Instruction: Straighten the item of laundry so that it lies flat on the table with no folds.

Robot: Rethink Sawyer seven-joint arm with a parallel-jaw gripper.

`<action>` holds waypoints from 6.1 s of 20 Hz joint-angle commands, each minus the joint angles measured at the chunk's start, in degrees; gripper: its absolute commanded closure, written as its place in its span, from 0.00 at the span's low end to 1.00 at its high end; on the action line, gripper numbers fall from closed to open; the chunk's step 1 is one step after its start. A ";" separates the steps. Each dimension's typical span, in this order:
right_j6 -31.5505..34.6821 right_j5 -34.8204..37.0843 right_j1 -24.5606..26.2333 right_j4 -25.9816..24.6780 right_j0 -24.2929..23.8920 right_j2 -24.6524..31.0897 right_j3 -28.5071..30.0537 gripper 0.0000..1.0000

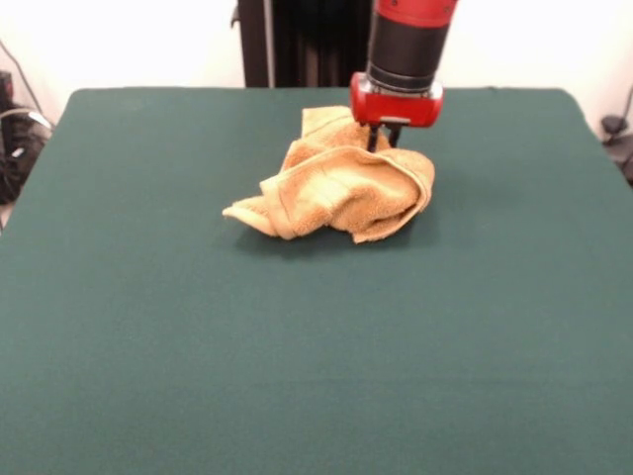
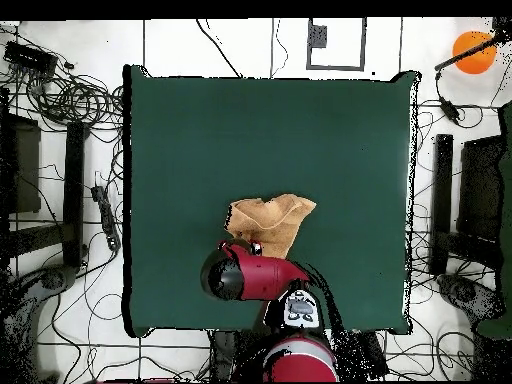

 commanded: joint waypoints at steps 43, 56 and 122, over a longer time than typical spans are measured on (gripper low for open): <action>10.15 11.17 -3.38 2.75 1.83 2.22 0.24 1.00; 9.78 14.19 -3.74 3.01 1.88 2.13 -0.55 1.00; 8.27 24.09 -7.92 1.72 1.26 2.45 -5.59 1.00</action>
